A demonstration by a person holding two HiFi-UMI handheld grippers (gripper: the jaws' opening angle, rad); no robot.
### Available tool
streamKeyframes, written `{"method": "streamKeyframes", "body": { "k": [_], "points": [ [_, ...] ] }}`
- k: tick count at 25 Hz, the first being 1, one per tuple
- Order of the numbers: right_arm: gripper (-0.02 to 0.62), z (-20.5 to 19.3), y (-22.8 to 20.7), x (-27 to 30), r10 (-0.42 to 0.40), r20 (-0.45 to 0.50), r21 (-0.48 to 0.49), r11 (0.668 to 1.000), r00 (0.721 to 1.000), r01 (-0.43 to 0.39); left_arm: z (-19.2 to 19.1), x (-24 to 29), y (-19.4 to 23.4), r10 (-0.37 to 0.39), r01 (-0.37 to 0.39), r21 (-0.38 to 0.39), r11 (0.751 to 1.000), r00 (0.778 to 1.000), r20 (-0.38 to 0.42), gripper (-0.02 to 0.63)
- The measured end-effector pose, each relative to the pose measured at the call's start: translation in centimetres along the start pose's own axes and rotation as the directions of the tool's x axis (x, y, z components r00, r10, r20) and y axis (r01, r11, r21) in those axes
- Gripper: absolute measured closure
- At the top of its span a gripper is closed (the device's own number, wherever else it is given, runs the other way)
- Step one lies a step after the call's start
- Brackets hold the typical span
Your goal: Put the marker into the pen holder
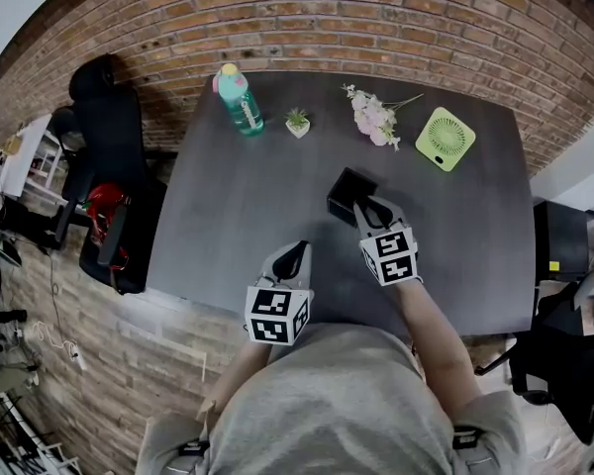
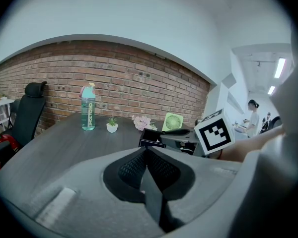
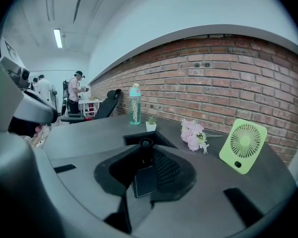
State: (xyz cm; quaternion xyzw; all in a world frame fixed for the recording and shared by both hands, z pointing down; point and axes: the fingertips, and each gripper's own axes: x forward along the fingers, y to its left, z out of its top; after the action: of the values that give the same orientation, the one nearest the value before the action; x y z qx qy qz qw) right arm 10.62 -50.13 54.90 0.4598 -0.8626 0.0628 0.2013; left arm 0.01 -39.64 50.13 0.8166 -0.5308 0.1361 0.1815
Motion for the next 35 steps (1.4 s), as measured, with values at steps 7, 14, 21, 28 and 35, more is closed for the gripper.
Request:
{"method": "streamKeyframes", "body": {
  "k": [7,14,21,28,35],
  "points": [
    [0.520,-0.4,-0.1,-0.5,-0.003,-0.008,0.029,1.000,1.000,0.004,-0.2,-0.4,-0.2,-0.004,0.004,0.002,1.000,1.000,0.000,0.586],
    [0.520,-0.5,0.1,-0.8,-0.007,-0.004,0.039,0.999,1.000,0.007,-0.5,-1.0,-0.3,-0.001,0.001,0.004,1.000,1.000,-0.002,0.586],
    [0.520,-0.5,0.1,-0.7,-0.016,-0.015,0.026,1.000,1.000,0.017,-0.6,-1.6,-0.2,-0.002,0.002,0.004,1.000,1.000,-0.002,0.586],
    [0.520,-0.3,0.8,-1.5,-0.018,-0.018,0.000,1.000,1.000,0.018,-1.1,-3.0,-0.3,0.000,0.000,0.002,1.000,1.000,-0.007,0.586],
    [0.508,0.4,1.8,-3.8,-0.051,0.011,0.026,0.998,0.999,0.051,-1.1,-4.7,-0.6,-0.014,0.014,0.015,1.000,1.000,-0.002,0.586]
  ]
}}
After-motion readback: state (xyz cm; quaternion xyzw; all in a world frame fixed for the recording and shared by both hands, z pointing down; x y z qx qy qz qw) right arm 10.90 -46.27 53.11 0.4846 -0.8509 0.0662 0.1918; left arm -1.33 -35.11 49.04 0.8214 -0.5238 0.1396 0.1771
